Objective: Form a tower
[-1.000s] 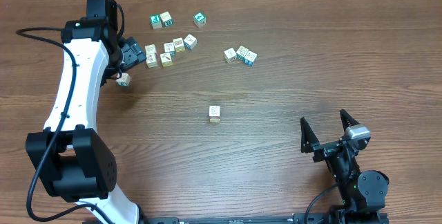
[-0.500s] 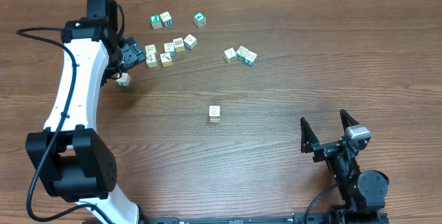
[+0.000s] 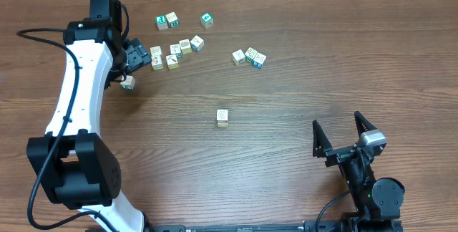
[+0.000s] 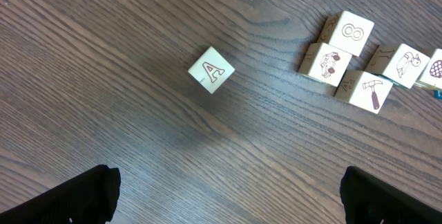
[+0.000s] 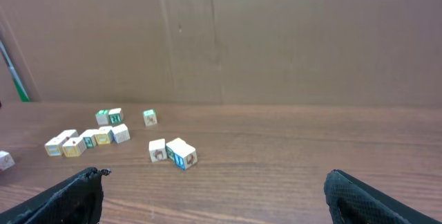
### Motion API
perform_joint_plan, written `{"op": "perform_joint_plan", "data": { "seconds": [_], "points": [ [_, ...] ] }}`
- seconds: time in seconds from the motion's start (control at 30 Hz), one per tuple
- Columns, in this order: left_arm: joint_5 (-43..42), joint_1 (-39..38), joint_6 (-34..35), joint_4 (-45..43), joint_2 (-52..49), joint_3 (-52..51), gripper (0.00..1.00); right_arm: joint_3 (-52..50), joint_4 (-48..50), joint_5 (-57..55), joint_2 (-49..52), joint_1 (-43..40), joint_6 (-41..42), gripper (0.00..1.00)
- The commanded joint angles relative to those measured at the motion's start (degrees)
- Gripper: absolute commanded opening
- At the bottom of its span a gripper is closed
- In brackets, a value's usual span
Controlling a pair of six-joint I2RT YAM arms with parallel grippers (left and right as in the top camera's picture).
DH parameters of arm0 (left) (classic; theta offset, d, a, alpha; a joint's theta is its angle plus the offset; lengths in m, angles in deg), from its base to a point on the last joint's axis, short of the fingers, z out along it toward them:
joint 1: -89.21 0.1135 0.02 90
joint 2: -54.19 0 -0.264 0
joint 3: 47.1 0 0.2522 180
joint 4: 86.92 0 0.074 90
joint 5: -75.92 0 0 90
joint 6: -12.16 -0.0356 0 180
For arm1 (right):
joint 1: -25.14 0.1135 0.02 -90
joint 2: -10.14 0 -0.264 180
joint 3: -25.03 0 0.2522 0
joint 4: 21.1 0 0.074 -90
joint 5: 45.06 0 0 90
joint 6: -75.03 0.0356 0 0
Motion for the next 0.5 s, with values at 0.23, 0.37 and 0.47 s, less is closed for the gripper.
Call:
{"op": "perform_joint_plan", "data": {
  "seconds": [0.23,0.37,0.47],
  "points": [
    [-0.11,-0.02,-0.72,0.07,0.94,0.74,0.99,-0.61,0.46,0.11,-0.55,0.00,1.53,1.00],
    [-0.09,-0.02,-0.72,0.07,0.94,0.74,1.00,-0.59,0.42,0.15,-0.55,0.00,1.81,1.00],
    [-0.11,-0.02,-0.72,0.07,0.94,0.74,1.00,-0.07,-0.50,0.68,-0.55,0.00,4.57,1.00]
  ]
}}
